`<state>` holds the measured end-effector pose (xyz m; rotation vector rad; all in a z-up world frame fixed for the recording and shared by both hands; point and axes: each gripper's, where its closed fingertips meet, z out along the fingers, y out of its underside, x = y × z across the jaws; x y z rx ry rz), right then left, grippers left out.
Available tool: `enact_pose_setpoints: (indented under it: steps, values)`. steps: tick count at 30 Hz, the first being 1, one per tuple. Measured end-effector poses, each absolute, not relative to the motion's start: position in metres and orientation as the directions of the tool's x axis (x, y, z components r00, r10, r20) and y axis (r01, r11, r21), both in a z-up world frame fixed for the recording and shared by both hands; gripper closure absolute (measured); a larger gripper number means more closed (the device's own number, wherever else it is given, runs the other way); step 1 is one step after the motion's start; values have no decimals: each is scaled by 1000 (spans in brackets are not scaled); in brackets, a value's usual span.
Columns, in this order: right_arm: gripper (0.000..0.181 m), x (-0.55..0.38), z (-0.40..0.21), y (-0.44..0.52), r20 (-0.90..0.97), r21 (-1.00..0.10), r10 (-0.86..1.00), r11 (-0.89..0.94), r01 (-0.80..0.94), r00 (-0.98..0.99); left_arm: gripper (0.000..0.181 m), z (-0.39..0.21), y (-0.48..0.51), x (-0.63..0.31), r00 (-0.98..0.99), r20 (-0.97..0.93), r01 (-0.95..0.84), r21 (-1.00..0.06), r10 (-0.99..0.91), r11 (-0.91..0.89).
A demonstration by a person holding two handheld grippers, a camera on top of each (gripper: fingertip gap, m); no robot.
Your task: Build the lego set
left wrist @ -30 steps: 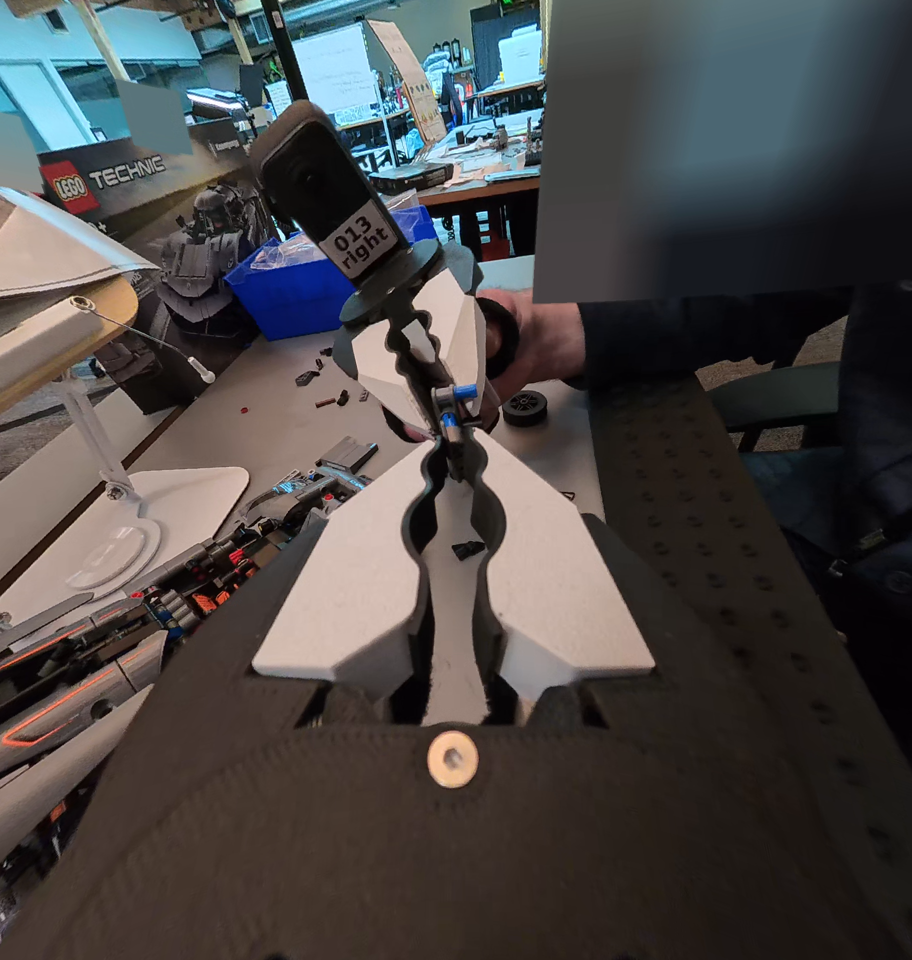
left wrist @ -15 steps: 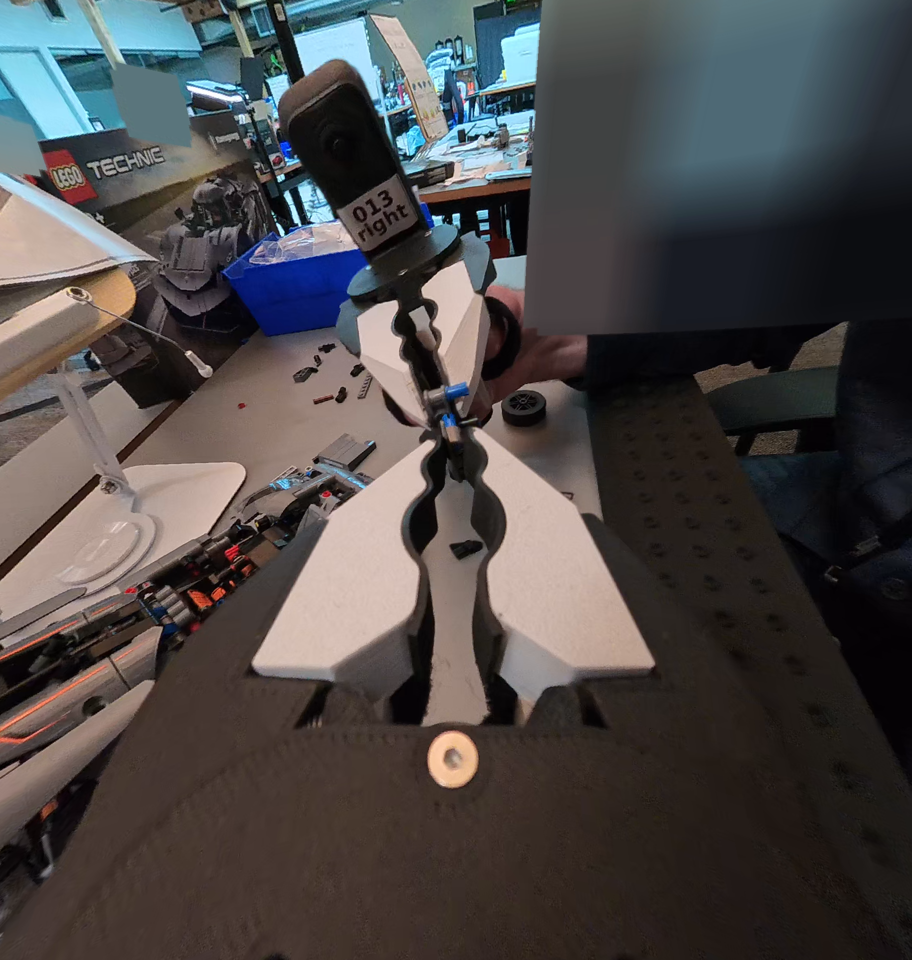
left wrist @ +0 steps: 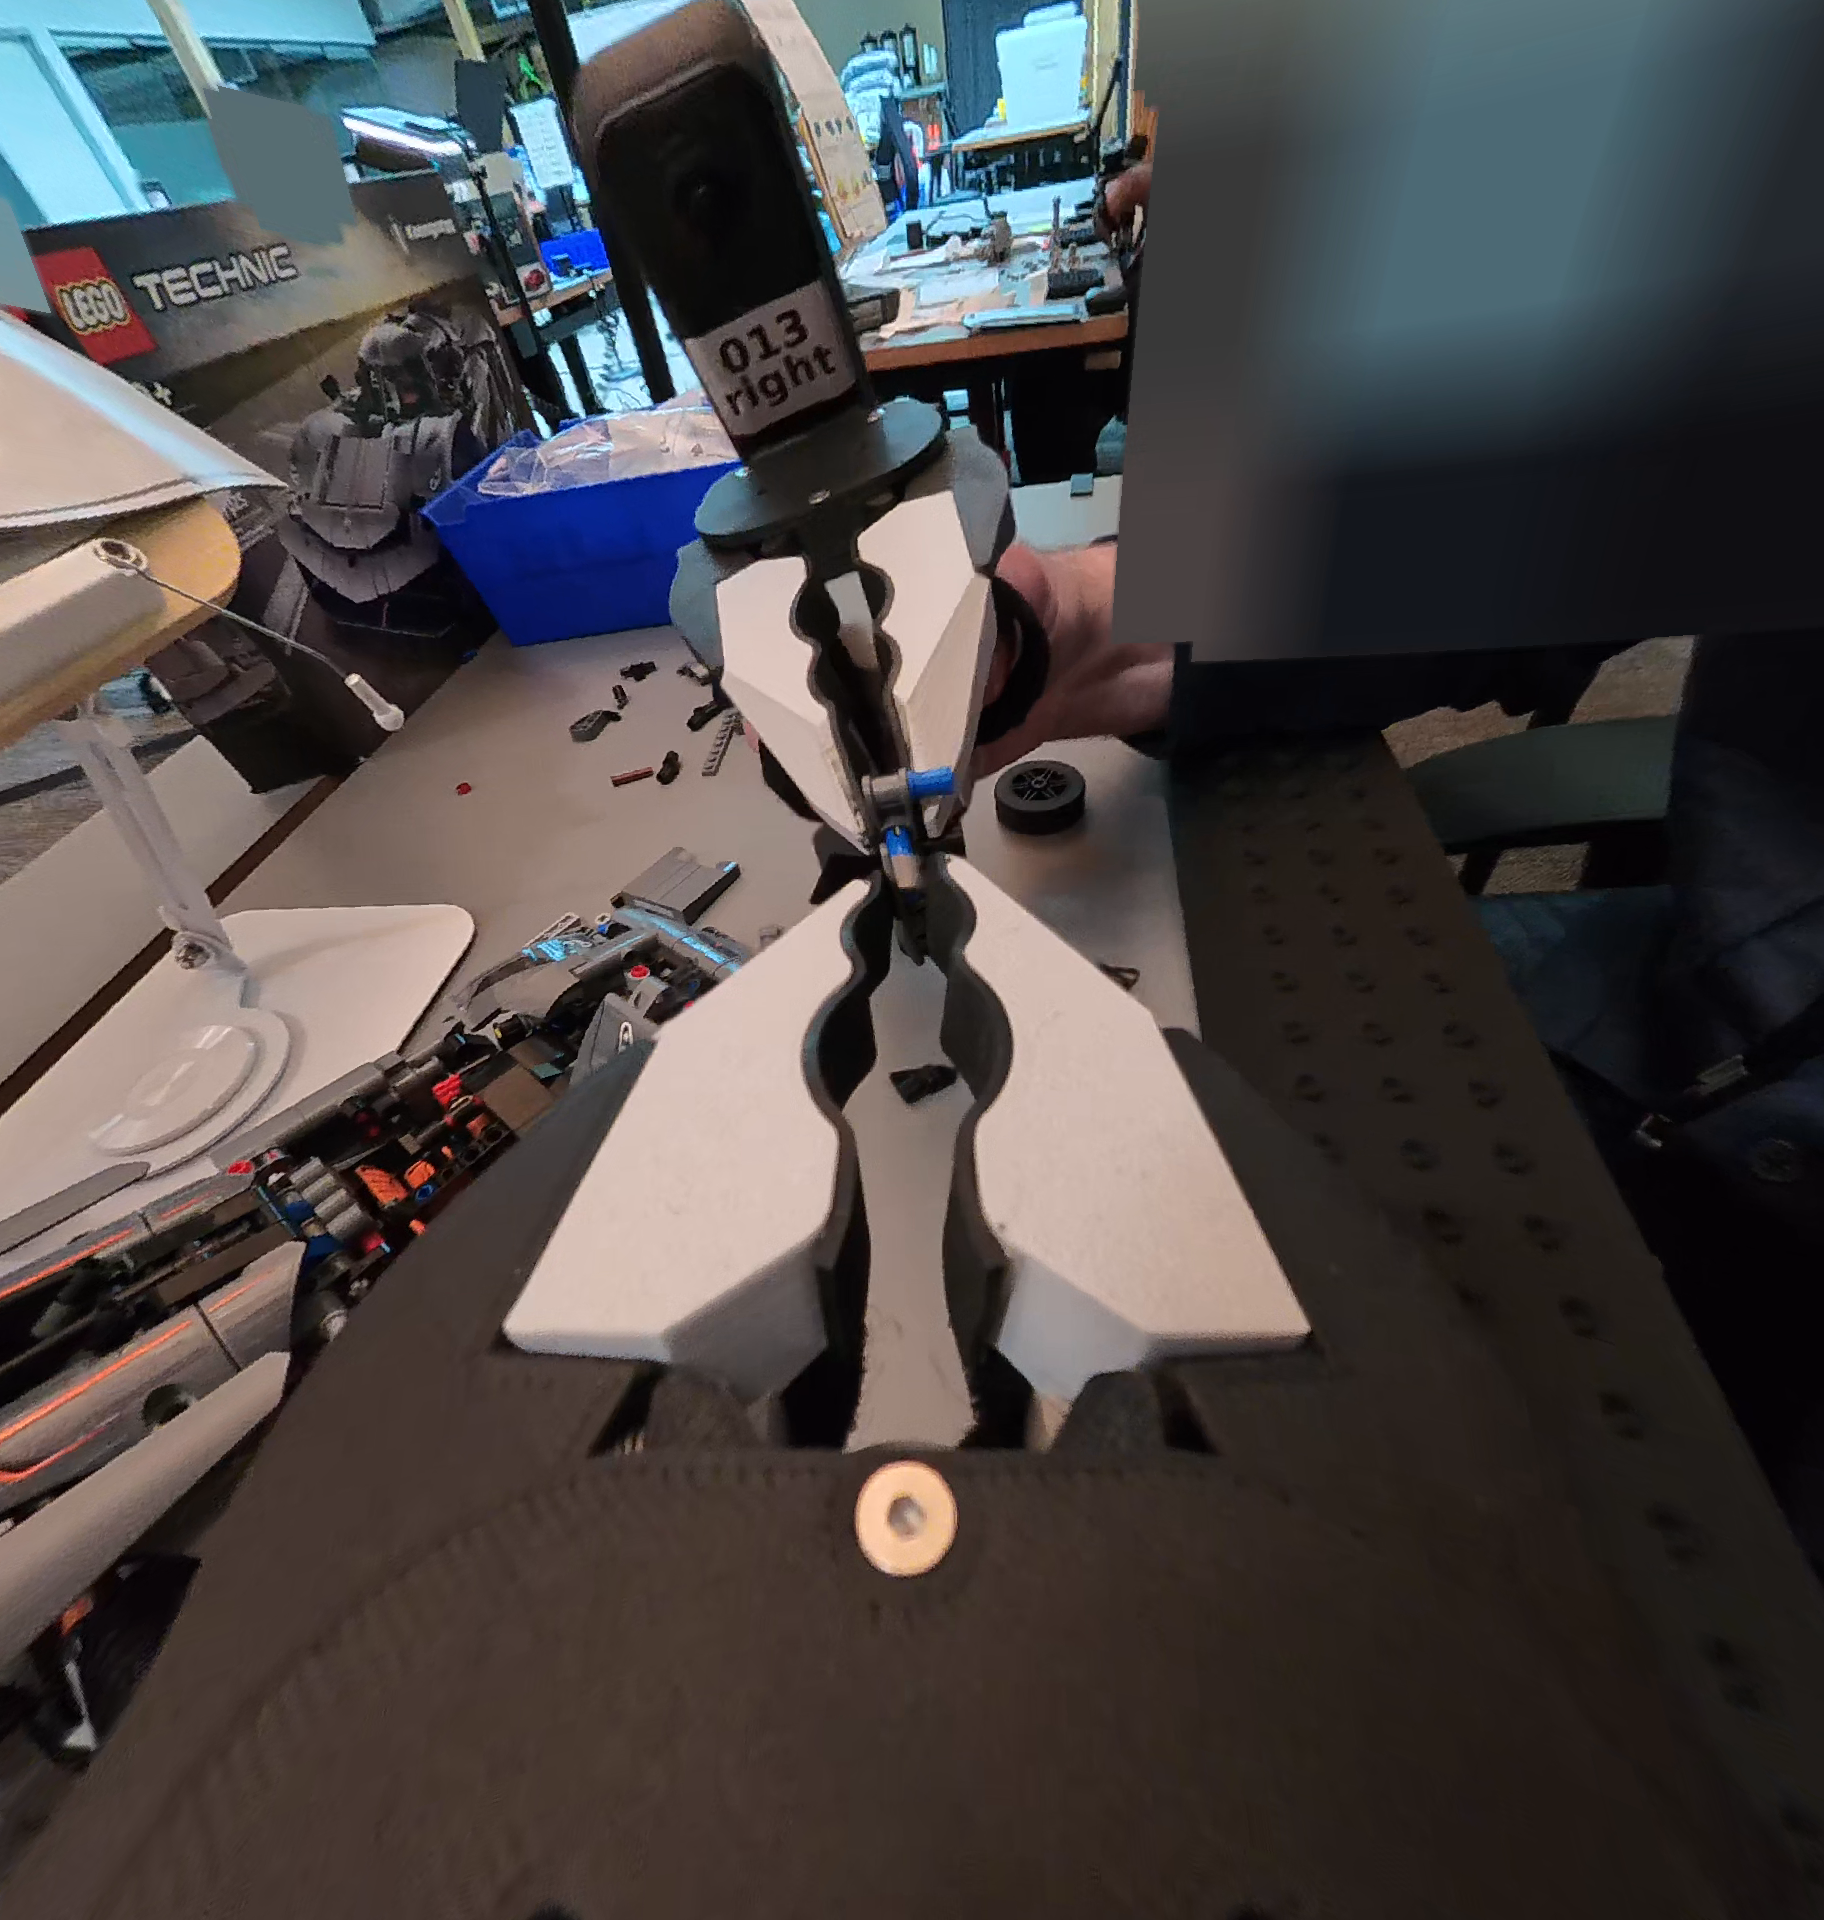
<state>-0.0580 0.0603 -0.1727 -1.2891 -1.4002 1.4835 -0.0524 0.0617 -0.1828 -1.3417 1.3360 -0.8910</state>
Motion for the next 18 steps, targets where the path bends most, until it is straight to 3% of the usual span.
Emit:
enact_pose_setpoints:
  steps: [10,18]
  values:
    - [176,-59,-178,39,-221,-968,897,-156,195,-382,177,-188,42,-47,-1,-153,-272,-951,-988,147]
    - [176,-60,-174,50,-216,-971,920,-166,174,-328,177,-182,53,-47,53,-111,-238,-966,-992,96]
